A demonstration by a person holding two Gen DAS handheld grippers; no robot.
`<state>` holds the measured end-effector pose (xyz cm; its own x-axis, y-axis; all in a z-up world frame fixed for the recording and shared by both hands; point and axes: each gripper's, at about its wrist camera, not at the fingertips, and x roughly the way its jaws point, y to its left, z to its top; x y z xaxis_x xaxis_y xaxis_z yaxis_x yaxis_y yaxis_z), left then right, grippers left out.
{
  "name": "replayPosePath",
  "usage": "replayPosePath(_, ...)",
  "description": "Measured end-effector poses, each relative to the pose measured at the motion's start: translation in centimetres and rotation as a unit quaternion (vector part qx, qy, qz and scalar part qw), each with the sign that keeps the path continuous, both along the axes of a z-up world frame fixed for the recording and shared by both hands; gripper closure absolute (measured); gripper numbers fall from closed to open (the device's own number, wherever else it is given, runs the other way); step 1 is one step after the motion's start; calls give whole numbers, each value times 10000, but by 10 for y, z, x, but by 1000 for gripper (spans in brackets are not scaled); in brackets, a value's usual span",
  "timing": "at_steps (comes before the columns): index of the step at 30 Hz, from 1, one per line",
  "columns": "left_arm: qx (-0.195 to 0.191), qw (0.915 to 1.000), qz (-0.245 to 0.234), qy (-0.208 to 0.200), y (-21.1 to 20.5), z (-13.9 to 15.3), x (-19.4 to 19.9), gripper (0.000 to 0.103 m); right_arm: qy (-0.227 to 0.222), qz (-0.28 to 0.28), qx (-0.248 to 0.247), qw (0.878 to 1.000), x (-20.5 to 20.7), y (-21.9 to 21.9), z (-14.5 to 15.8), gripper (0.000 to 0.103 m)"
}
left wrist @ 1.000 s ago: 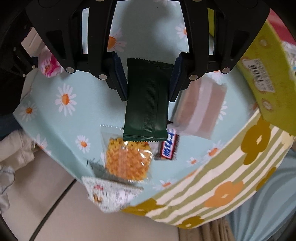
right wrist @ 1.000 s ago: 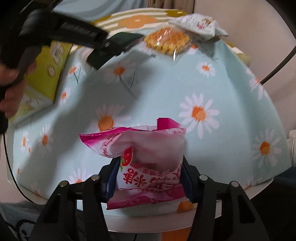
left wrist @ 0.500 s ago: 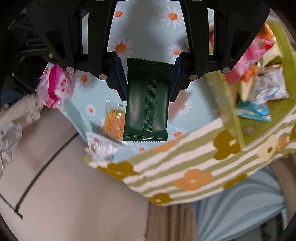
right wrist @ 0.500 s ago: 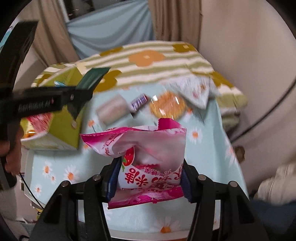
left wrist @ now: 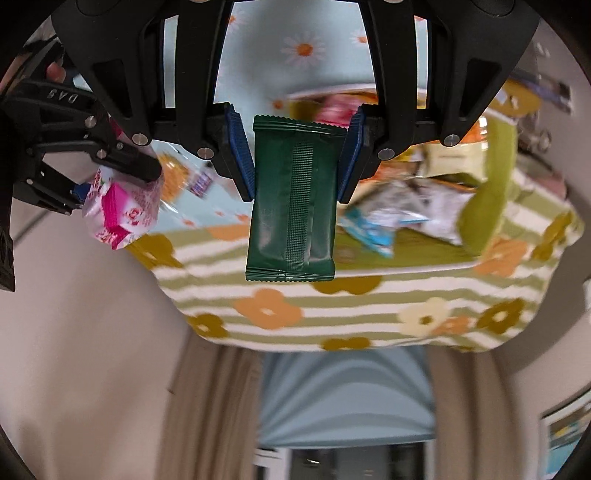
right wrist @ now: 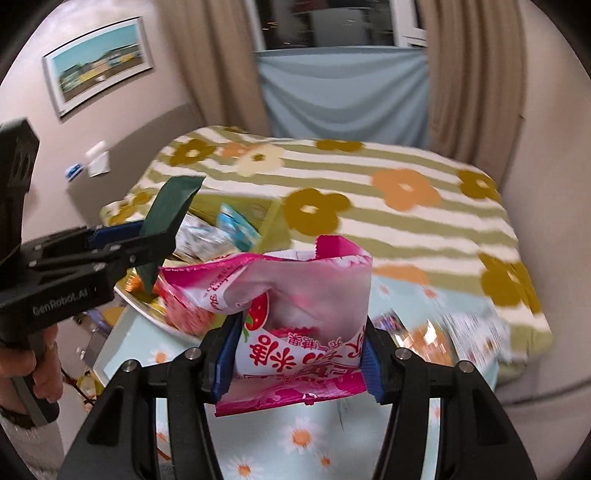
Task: Organize snacks
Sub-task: 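Carry both packets over the box and open both tools to drop them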
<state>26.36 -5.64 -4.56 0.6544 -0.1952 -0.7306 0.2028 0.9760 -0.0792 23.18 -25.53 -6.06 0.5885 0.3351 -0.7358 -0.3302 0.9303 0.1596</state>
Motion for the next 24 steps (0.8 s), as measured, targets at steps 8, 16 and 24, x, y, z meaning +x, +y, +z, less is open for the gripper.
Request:
replayPosePath(8, -49, 9958, 918, 8, 75, 3, 27, 62, -47, 622, 108, 9980, 51, 54, 11, 51)
replayPosePath(16, 131, 9888, 1395, 514, 127, -39, 72, 62, 179, 918, 13, 9956, 94, 110, -8, 51)
replayPosePath(24, 21, 9875, 1284, 910, 152, -91, 97, 0, 585, 849, -130, 9946, 118, 136, -40, 51)
